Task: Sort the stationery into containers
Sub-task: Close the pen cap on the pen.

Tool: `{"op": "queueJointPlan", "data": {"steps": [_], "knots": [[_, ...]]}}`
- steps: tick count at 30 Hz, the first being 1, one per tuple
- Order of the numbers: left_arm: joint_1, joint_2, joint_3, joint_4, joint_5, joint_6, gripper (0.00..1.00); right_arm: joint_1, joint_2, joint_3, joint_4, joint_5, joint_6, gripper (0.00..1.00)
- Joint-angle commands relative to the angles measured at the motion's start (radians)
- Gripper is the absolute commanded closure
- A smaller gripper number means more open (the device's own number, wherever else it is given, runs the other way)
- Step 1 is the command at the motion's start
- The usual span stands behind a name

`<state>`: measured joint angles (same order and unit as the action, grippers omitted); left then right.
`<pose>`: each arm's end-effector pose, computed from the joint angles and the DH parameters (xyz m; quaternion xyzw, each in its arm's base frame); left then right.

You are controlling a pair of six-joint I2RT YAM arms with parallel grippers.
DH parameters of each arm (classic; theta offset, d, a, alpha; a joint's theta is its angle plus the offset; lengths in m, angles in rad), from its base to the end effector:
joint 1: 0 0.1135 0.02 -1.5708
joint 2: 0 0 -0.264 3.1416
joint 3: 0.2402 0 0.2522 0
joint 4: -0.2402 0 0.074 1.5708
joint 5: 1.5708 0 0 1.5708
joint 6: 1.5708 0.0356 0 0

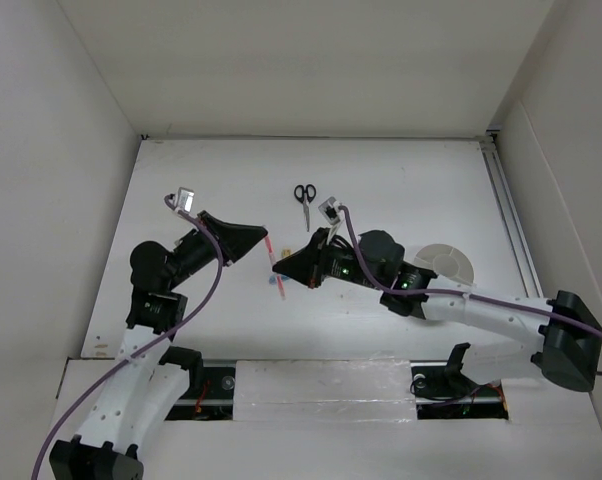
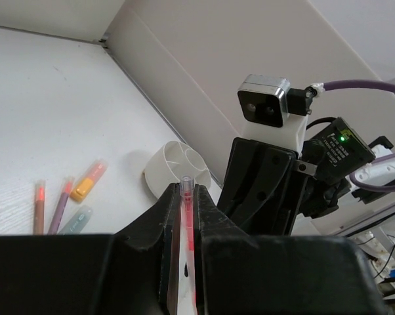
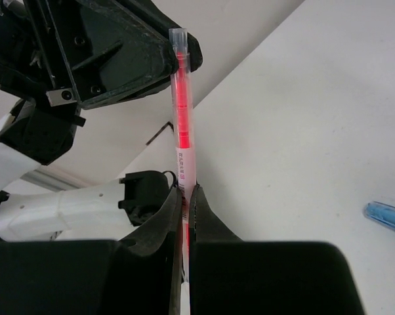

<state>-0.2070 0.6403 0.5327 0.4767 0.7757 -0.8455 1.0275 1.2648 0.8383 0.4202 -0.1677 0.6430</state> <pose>0.1427 -0.0554 0.3404 0.1319 0.5948 -0.5684 0.5529 0.1487 0.2577 0.3178 -0.1930 0.6825 0.5607 0.4273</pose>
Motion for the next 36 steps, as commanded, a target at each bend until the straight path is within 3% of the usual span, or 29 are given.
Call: {"op": "queueJointPlan", "data": {"steps": [1, 14, 36], "knots": [[-0.008, -0.016, 0.009, -0.066, 0.076, 0.039, 1.00, -0.014, -0.051, 0.048, 0.084, 0.102, -0.036, 1.00], [-0.008, -0.025, -0.042, -0.053, 0.086, 0.049, 1.00, -0.023, 0.025, 0.056, 0.229, 0.051, 0.018, 1.00], [-0.008, -0.044, -0.042, -0.116, 0.077, 0.103, 1.00, -0.070, 0.064, 0.116, 0.287, 0.023, 0.049, 1.00]]}}
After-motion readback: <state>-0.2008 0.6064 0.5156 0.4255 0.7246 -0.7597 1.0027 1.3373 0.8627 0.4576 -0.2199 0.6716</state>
